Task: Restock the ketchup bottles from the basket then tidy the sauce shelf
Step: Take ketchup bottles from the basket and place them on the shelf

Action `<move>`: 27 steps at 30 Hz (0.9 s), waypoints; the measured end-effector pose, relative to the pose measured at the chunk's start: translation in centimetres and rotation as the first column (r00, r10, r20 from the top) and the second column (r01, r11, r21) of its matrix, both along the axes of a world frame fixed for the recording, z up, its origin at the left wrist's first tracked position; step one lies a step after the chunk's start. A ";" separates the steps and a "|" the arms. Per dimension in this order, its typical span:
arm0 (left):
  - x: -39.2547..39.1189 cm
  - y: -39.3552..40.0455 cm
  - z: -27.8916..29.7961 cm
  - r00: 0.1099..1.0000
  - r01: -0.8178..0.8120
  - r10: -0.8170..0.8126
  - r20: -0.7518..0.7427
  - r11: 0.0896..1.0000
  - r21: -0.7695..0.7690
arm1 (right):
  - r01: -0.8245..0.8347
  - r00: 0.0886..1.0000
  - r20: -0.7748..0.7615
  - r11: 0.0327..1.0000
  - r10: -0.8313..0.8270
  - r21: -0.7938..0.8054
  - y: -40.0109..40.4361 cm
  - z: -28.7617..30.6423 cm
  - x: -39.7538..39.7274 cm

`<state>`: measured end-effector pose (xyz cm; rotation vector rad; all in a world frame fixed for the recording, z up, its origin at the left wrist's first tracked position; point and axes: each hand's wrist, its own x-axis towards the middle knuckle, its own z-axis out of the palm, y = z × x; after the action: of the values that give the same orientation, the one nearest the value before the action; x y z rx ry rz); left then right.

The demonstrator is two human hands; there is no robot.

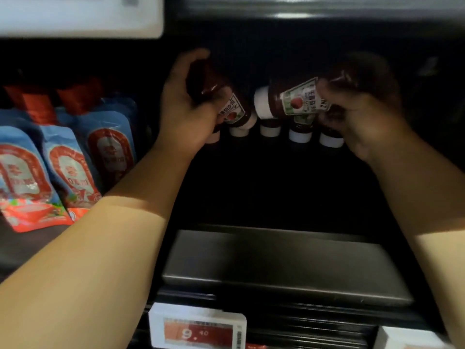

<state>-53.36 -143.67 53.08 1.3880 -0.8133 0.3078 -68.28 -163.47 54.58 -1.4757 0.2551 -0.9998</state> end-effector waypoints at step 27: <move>-0.6 -1.1 1.7 0.932 -0.151 0.011 0.361 0.920 0.361 | 0.060 0.975 -0.172 0.917 -0.138 -0.394 1.2 -0.5 5.4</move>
<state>-53.98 -144.75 54.79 1.7677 -1.1592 0.4934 -62.84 -162.29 54.04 -1.9454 0.2879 -1.0258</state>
